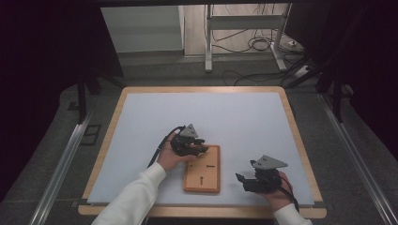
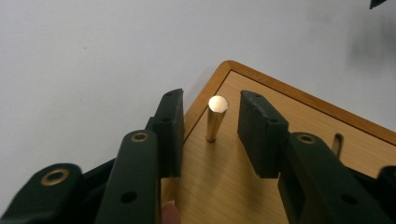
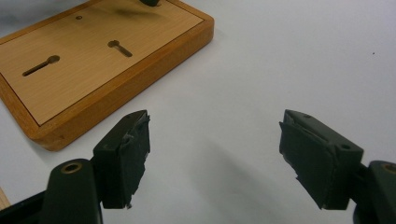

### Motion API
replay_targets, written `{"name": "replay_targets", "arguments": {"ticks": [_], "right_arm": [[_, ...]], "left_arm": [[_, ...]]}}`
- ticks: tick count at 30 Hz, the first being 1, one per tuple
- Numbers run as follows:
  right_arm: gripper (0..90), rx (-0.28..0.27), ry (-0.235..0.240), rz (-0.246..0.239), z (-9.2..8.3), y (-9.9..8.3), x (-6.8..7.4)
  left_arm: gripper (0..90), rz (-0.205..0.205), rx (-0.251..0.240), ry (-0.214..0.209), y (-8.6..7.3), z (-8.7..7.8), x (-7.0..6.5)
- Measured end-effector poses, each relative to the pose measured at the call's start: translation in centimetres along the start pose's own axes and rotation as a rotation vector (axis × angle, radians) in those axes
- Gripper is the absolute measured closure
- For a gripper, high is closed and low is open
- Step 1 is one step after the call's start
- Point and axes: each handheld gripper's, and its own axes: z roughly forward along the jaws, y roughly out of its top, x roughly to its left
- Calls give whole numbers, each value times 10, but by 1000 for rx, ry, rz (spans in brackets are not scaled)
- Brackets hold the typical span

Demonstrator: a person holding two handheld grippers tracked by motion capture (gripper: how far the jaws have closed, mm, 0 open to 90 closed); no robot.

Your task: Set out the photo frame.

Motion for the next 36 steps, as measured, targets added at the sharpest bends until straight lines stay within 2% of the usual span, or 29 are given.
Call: {"name": "replay_targets", "arguments": {"ticks": [4, 8, 10, 12, 13, 16, 24, 26, 32, 36], "right_arm": [[247, 1, 0, 4, 0, 0, 0], [248, 2, 1, 0, 0, 0, 1], [247, 0, 0, 0, 0, 0, 1], [247, 0, 1, -1, 0, 0, 1], [247, 1, 3, -1, 0, 0, 1], [248, 2, 2, -3, 1, 0, 1], [246, -9, 7, -8, 0, 1, 4], [242, -25, 19, -40, 0, 3, 9], [237, -28, 34, -64, 0, 5, 14], [235, -33, 32, -79, 0, 5, 16]], "left_arm": [[698, -11, -10, -9, 0, 4, -2], [773, 3, 4, -13, 0, 6, -2], [825, -10, -4, -7, 0, 7, -3], [828, -8, 6, -12, 0, 6, 0], [831, -25, -4, -17, 0, 7, 0], [836, -40, -6, -29, 0, 6, 2], [836, -54, 7, -59, 0, 6, 6], [834, -67, 8, -64, 1, 6, 7], [830, -95, 18, -84, 2, 6, 8], [827, -99, 19, -94, 3, 6, 10]]}}
